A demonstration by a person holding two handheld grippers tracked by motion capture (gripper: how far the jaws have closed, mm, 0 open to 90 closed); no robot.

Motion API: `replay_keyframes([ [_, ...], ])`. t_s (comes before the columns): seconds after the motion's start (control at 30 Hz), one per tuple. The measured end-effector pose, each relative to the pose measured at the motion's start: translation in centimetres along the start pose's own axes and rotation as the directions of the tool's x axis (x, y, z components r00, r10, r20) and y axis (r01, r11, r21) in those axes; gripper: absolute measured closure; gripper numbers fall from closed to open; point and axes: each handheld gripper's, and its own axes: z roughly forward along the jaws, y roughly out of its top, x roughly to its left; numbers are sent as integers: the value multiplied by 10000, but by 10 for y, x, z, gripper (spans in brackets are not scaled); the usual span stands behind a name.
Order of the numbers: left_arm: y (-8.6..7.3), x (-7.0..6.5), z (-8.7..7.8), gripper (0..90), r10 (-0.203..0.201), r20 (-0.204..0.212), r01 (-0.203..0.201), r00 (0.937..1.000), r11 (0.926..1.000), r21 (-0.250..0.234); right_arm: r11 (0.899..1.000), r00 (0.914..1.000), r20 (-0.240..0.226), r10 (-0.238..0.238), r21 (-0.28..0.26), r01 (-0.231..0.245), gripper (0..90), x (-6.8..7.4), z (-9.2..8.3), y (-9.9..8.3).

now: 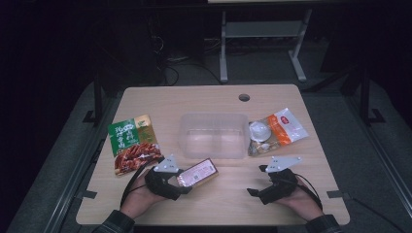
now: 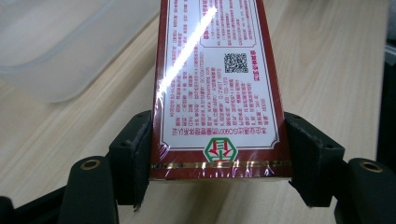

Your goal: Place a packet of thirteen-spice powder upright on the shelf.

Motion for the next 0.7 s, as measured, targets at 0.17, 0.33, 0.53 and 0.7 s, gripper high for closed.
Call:
replay_keyframes([
  [0.17, 0, 3, -11, 321, 61, 9, -60, 10000, 9988, -479, 10000, 9998, -198, 1, -67, -3, 57, 1, 0, 2],
  [0.33, 0, 4, -16, 321, 84, -125, -93, 9999, 9974, -710, 9998, 9996, -290, 20, -172, -25, 60, 2, -2, 4],
  [0.53, 1, 3, -20, 321, 104, -146, -116, 9998, 9961, -878, 9987, 9987, -485, 155, -469, -178, 63, 4, -4, 12],
  [0.7, 2, 2, -23, 321, 89, 5, -88, 10000, 9935, -1136, 9972, 9970, -773, -41, -753, -18, 68, 8, -3, 21],
])
